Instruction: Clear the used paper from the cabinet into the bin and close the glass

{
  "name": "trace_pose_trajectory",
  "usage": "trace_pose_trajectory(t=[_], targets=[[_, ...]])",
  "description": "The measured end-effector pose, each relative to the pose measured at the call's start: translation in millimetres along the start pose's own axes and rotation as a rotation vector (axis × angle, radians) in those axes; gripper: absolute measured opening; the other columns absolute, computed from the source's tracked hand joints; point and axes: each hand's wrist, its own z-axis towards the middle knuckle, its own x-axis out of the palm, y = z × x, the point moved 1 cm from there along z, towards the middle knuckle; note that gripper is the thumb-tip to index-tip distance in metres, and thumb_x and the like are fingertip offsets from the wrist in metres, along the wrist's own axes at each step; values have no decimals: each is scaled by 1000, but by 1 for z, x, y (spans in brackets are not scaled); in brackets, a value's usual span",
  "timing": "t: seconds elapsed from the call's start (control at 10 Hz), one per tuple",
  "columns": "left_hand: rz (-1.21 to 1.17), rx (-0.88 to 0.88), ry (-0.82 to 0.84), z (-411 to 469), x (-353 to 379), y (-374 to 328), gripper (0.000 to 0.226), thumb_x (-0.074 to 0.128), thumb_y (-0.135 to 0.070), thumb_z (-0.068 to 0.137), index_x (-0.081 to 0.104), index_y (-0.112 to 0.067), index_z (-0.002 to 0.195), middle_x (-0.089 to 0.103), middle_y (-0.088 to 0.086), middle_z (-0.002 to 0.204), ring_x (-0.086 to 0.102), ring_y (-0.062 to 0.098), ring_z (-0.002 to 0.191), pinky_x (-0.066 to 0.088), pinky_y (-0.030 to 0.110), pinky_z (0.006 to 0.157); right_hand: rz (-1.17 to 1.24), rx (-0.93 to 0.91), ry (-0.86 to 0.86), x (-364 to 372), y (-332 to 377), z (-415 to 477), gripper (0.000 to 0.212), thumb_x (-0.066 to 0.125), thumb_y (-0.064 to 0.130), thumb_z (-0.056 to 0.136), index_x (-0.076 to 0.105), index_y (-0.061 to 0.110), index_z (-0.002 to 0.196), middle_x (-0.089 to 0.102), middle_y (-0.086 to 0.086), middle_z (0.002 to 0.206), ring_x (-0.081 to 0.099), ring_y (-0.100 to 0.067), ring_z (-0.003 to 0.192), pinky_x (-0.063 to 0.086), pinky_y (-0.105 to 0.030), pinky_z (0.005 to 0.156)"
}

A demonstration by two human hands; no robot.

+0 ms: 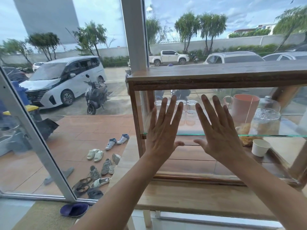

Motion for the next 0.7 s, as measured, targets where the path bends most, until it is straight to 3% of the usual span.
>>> trace_pose_trajectory(t=[0.2,0.4,0.5,0.6,0.7], targets=[[17,1,-13,-1,1,14,143,84,-65,53,3,-14,159,-1,12,169,-5,31,155,2,46,125,7,-3,-32,3,9,4,132,91,43,58,12,10,160,4,-14,170,-1,-36,157,10,-55,126],[0,5,12,-9,-3,32,140,85,-60,58,2,-10,159,-16,10,166,-7,32,155,-6,43,124,17,-4,-26,5,31,12,130,90,43,58,16,8,159,9,-18,169,3,-40,156,17,-60,123],[-26,7,-6,-8,-6,31,136,86,-54,60,3,-9,159,-14,9,166,-8,31,154,-2,44,124,29,9,1,0,36,14,129,90,42,58,19,7,158,10,-18,169,5,-40,156,18,-60,122],[-118,17,-51,-15,-9,32,122,85,-35,73,2,-11,159,-9,13,167,-6,34,154,5,47,125,94,-1,-16,-10,35,10,117,84,48,66,24,9,158,13,-16,168,8,-38,155,18,-58,123],[-288,72,-137,-51,-17,31,88,69,-16,88,15,-9,157,17,19,165,20,32,153,29,45,120,336,-25,-114,-41,32,14,96,72,52,79,29,12,155,23,-13,165,18,-31,154,21,-49,123]])
